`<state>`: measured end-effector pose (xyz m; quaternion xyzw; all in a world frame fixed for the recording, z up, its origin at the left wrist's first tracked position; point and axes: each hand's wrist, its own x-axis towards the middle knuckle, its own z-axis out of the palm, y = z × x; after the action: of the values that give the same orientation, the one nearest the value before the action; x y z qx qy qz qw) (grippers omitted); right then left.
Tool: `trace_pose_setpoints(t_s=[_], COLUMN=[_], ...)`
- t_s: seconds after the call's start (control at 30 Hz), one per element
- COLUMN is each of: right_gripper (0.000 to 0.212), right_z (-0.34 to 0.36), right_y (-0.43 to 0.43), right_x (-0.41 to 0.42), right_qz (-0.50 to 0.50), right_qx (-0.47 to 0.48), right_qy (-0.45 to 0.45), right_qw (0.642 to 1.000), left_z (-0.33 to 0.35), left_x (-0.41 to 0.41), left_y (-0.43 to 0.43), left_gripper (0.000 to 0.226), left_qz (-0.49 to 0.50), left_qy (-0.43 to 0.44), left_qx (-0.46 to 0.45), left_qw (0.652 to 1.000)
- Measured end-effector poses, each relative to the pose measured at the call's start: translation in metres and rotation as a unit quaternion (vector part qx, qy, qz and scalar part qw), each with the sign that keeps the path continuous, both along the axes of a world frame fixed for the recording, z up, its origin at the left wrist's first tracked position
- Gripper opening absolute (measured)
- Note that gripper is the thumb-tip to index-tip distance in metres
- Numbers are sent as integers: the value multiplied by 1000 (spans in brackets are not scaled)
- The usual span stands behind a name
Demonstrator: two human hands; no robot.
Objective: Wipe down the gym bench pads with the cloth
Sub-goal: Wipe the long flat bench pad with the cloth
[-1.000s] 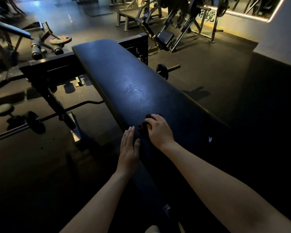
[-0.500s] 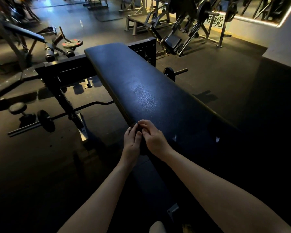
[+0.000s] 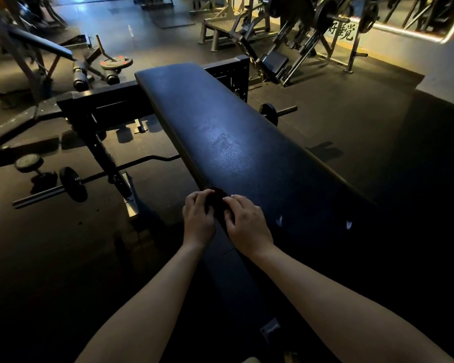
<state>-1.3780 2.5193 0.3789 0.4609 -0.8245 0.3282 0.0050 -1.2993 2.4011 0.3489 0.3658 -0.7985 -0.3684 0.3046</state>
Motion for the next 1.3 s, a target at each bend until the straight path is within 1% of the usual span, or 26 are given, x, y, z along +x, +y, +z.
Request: trace_pose_setpoints(t_s=[0.07,0.1,0.17,0.23,0.3,0.43,0.53,0.63,0.7,0.83,0.97,1.07,1.17,1.23,1.3], right_gripper=[37,37,37,38,37,35,31,32,34,31,30,28,27,28,32], right_z=[-3,-5,-5,-4,-2,1,0,0,2,5,7,8,6,5,5], right_y=[-2,-3,-3,-1,-1,0,2,2,1,1,4,18,37,42,41], right_x=[1,1,-1,-2,-2,1,-1,-2,0,3,3,8,15,18,17], right_qz=[4,4,6,6,-4,-23,-21,-25,-28,-23,-19,-5,-3,-2,2], right_qx=[16,18,18,9,-12,-32,-50,-49,-36,-16,-16,-18,-22,-20,-11], right_qy=[25,28,19,4,-17,-47,-54,-51,-42,-19,-30,-31,-16,-13,-7], right_qw=[1000,999,1000,1000,1000,998,997,997,998,999,999,999,1000,1000,1000], left_z=[2,5,9,10,9,4,-5,-2,5,9,2,2,-2,-4,0], left_x=[-9,-15,-28,-35,-33,-17,-6,-6,-13,-23,-13,-6,0,4,2], left_y=[-12,-15,-13,-7,-1,23,34,27,24,27,28,45,67,67,57], left_gripper=[39,41,45,41,35,27,28,40,44,35,29,30,28,29,33], left_qz=[26,21,1,8,21,6,-19,-19,5,28,1,-3,-12,-18,-20], left_qy=[21,22,13,14,15,19,49,78,71,36,64,90,93,84,54], left_qx=[68,91,127,151,142,100,96,95,115,128,122,129,127,116,98], left_qw=[997,995,992,988,989,995,994,992,991,991,990,988,987,990,994])
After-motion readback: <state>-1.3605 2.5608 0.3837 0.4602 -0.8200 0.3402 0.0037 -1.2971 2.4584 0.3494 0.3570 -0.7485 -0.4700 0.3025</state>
